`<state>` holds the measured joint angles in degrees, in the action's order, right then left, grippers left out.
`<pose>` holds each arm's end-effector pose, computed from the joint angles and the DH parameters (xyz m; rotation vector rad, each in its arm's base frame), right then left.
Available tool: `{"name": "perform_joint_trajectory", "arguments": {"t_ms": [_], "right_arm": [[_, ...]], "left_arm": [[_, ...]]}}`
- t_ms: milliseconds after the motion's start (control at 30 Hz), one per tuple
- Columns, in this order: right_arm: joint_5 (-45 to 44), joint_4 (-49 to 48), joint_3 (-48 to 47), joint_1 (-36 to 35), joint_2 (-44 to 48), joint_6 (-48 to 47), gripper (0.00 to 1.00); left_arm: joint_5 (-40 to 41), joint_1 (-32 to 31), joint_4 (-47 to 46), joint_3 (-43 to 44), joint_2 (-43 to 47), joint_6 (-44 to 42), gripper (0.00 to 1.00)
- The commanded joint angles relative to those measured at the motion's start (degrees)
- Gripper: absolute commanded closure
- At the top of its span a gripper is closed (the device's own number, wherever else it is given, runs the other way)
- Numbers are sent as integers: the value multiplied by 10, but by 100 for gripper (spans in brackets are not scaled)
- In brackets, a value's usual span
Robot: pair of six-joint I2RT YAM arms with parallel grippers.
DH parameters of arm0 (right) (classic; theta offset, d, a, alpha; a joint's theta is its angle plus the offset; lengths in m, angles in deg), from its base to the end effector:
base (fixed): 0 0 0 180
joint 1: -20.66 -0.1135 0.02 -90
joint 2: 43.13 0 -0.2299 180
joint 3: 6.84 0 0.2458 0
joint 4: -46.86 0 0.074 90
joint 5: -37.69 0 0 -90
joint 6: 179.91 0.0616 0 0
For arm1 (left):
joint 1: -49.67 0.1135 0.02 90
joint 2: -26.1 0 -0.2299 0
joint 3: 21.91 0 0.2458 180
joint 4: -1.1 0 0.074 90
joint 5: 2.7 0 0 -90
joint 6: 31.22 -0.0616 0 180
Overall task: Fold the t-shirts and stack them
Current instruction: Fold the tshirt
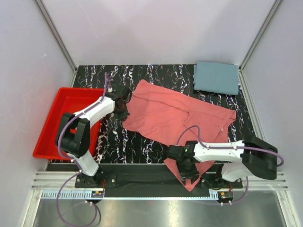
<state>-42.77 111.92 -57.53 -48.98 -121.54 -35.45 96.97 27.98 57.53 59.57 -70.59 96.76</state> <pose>0.0547 0.1769 0.0898 0.3865 -2.9461 -0.0525 0.3071 -0.1110 0.1495 -0.4316 2.7473 -0.0195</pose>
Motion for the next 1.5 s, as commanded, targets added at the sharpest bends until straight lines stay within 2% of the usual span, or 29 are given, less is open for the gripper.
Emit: {"name": "perform_joint_trajectory", "arguments": {"t_ms": [0,100,133,333,633,867,1000,1233,1267,1467], "right_arm": [[-29,-5,-15,-8,-34,15,54],[-30,-3,-15,-8,-34,17,71],[-29,-6,-12,-8,-29,24,79],[-74,47,-16,-8,66,84,100],[-146,156,-72,11,169,149,100],[-167,225,-107,118,242,125,100],[-189,266,-153,176,244,79,100],[-221,275,-211,316,212,-25,100],[-219,273,-226,354,208,-54,100],[-217,249,-282,479,163,-188,100]], "left_arm": [[-11,3,-20,-3,30,3,100],[-12,4,-20,-6,31,4,100],[-13,4,-20,-6,32,4,100],[-18,9,-34,-20,57,8,100],[-32,16,-42,-28,98,26,100],[-69,44,-35,5,99,76,100],[-82,53,-37,36,88,109,100],[-113,69,-38,79,51,147,100],[-114,69,-37,91,41,150,100],[-125,69,-34,131,-10,167,100]]}}
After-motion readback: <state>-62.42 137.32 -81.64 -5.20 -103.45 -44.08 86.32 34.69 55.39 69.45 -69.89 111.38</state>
